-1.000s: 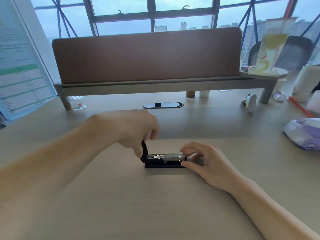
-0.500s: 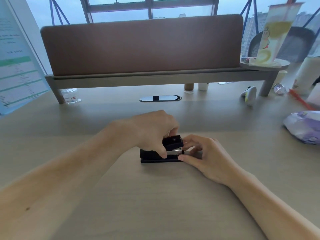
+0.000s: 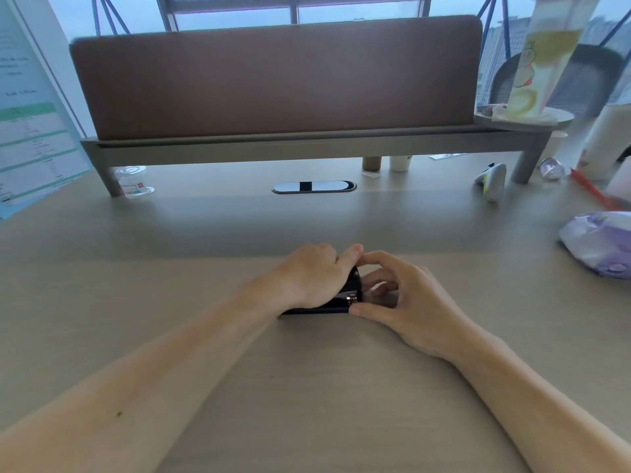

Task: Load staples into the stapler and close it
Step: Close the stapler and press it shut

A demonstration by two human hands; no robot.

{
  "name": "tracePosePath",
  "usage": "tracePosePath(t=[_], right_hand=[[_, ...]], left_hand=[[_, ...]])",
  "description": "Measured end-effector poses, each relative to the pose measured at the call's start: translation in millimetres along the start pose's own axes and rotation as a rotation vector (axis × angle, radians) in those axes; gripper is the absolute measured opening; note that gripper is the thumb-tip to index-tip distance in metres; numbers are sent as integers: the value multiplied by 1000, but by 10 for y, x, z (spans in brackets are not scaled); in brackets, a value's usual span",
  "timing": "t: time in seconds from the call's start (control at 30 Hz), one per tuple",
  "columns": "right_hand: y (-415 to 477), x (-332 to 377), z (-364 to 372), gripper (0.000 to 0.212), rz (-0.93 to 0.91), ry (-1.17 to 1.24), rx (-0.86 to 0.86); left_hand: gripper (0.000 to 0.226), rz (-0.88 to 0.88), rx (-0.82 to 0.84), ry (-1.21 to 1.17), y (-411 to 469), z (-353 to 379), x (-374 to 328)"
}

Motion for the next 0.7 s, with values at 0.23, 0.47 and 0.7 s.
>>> tracePosePath(t=[0.23, 0.47, 0.7], right_hand=[[-2, -23, -1, 67, 21, -2, -3], [15, -55, 23, 74, 20, -2, -18], [-5, -54, 20, 66, 2, -41, -15]], left_hand=[[71, 7, -65, 3, 2, 70, 7], [71, 8, -85, 13, -4, 113, 17], [64, 57, -162, -78, -7, 97, 79]])
Point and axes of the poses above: each hand's wrist, its own y-axis towards the middle knuckle, its own z-axis out of the palm, x = y × z, the point moved 1 cm from there along y, towards the middle knuckle, and after that the axes turned 10 degrees about -x, right-handed, at the moved point
